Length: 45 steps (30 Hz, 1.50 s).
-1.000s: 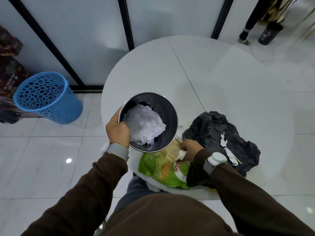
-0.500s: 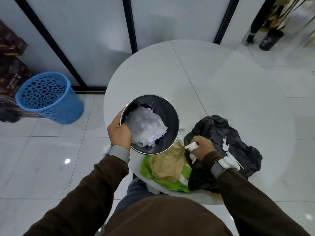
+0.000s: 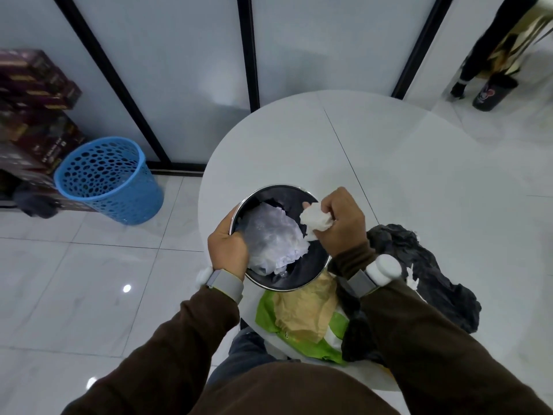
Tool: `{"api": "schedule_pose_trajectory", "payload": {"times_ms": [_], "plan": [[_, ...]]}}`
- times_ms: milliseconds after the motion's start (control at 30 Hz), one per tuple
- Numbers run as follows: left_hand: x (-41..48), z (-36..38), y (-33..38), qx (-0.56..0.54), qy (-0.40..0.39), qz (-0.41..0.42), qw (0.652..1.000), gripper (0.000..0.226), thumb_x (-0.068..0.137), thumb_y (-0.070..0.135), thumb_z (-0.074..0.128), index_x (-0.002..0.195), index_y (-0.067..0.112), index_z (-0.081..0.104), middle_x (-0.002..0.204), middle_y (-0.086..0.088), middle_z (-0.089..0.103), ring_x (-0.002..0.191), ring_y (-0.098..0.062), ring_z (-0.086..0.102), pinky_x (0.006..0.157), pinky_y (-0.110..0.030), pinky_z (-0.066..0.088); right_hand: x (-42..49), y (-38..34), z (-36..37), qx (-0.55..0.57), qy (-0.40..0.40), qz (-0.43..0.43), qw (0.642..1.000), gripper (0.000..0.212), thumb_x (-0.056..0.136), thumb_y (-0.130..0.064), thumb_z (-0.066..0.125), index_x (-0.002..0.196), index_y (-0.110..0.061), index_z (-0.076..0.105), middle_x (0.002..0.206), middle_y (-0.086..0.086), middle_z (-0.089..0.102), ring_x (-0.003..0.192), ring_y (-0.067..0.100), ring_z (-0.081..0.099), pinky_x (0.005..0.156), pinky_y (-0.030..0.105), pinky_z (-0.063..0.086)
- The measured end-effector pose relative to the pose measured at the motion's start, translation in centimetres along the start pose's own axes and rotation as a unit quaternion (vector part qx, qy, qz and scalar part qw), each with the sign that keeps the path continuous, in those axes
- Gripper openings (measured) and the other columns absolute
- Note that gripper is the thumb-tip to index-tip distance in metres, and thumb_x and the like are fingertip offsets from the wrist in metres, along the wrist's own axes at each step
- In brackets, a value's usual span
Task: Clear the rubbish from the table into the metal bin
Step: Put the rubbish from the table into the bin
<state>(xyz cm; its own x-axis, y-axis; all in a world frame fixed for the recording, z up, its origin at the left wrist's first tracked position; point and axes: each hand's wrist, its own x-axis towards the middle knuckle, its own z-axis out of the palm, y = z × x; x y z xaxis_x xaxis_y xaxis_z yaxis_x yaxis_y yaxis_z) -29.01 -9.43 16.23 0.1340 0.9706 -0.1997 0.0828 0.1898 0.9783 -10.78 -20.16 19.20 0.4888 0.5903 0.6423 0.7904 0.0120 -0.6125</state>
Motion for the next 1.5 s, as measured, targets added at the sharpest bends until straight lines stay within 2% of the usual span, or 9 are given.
{"api": "schedule_pose_trajectory", "payload": {"times_ms": [100, 200, 300, 500, 733, 900, 1067, 1233, 1500], "plan": [[0.4, -0.2, 0.0, 0.002, 0.003, 0.001, 1.0, 0.07, 0.081, -0.018, 0.041, 0.11, 0.035, 0.076, 0.118, 0.006, 0.075, 0.116, -0.016, 0.067, 0.107, -0.039, 0.052, 0.7, -0.5, 2.6, -0.014, -0.123, 0.044, 0.991, 0.034, 0.073, -0.017, 0.081, 0.089, -0.013, 0.051, 0.084, -0.011, 0.043, 0.071, 0.012, 0.041, 0.064, 0.027, 0.039], [0.8, -0.4, 0.3, -0.001, 0.012, 0.0, 1.0, 0.069, 0.08, -0.019, 0.039, 0.115, 0.027, 0.077, 0.118, 0.004, 0.075, 0.114, -0.016, 0.067, 0.105, -0.038, 0.053, 0.5, 0.1, 5.0, -0.063, -0.351, 0.094, 0.93, 0.079, 0.066, -0.037, 0.087, 0.131, -0.019, 0.045, 0.114, -0.002, 0.051, 0.102, 0.021, 0.052, 0.088, 0.038, 0.049], [1.1, -0.6, 0.5, -0.003, 0.02, 0.0, 1.0, 0.067, 0.081, -0.02, 0.039, 0.119, 0.021, 0.076, 0.119, -0.001, 0.074, 0.115, -0.018, 0.067, 0.104, -0.034, 0.053, -0.6, 0.9, 5.9, -0.071, -0.43, 0.1, 0.894, 0.098, 0.069, -0.039, 0.086, 0.149, -0.023, 0.032, 0.138, 0.005, 0.045, 0.127, 0.027, 0.046, 0.103, 0.046, 0.046], [2.4, -1.5, -0.3, -0.009, 0.038, -0.001, 0.999, 0.077, 0.077, -0.018, 0.038, 0.101, 0.044, 0.077, 0.117, 0.003, 0.075, 0.116, -0.021, 0.068, 0.106, -0.045, 0.052, -1.8, 2.1, 3.7, -0.02, -0.315, 0.019, 0.949, 0.055, 0.081, -0.03, 0.077, 0.13, -0.02, 0.055, 0.127, -0.001, 0.055, 0.115, 0.019, 0.057, 0.093, 0.039, 0.052], [3.4, -2.0, -0.5, -0.014, 0.051, -0.009, 0.999, 0.073, 0.078, -0.018, 0.039, 0.107, 0.038, 0.076, 0.116, -0.001, 0.076, 0.113, -0.022, 0.069, 0.104, -0.045, 0.054, -3.8, 3.9, 0.3, -0.052, -0.114, -0.01, 0.992, 0.009, 0.088, -0.011, 0.07, 0.097, -0.01, 0.068, 0.099, 0.0, 0.064, 0.092, 0.015, 0.06, 0.075, 0.03, 0.054], [4.0, -2.3, -0.3, -0.021, 0.06, -0.009, 0.998, 0.07, 0.078, -0.018, 0.038, 0.117, 0.027, 0.077, 0.116, 0.001, 0.076, 0.112, -0.019, 0.069, 0.103, -0.042, 0.055, -8.1, 5.8, -0.9, -0.101, -0.154, 0.086, 0.979, 0.011, 0.086, -0.022, 0.07, 0.095, -0.018, 0.065, 0.094, -0.008, 0.06, 0.083, 0.011, 0.059, 0.065, 0.026, 0.053], [4.3, -2.3, -0.9, -0.011, 0.051, -0.012, 0.999, 0.072, 0.077, -0.016, 0.039, 0.12, 0.026, 0.076, 0.115, 0.002, 0.076, 0.111, -0.02, 0.07, 0.102, -0.043, 0.055, -13.5, 8.1, 0.4, -0.164, -0.393, 0.145, 0.893, 0.062, 0.073, -0.067, 0.058, 0.12, -0.027, 0.057, 0.121, -0.003, 0.052, 0.11, 0.023, 0.059, 0.085, 0.036, 0.055], [4.3, -2.2, -1.8, -0.009, 0.031, -0.013, 0.999, 0.076, 0.075, -0.014, 0.038, 0.115, 0.038, 0.077, 0.116, 0.004, 0.076, 0.115, -0.023, 0.069, 0.104, -0.046, 0.054, -16.3, 7.7, 2.3, -0.242, -0.566, 0.131, 0.777, 0.127, 0.04, -0.093, 0.051, 0.152, -0.044, 0.017, 0.166, 0.01, 0.0, 0.149, 0.037, 0.015, 0.113, 0.055, 0.033], [3.5, -2.5, -1.9, -0.004, 0.032, -0.011, 0.999, 0.073, 0.077, -0.015, 0.037, 0.12, 0.029, 0.076, 0.117, 0.001, 0.076, 0.113, -0.023, 0.07, 0.103, -0.045, 0.055, -19.7, 7.0, 5.7, -0.337, -0.635, 0.043, 0.694, 0.091, 0.078, -0.074, 0.039, 0.153, -0.024, 0.028, 0.163, 0.018, 0.018, 0.147, 0.044, 0.02, 0.11, 0.063, 0.028]]}}
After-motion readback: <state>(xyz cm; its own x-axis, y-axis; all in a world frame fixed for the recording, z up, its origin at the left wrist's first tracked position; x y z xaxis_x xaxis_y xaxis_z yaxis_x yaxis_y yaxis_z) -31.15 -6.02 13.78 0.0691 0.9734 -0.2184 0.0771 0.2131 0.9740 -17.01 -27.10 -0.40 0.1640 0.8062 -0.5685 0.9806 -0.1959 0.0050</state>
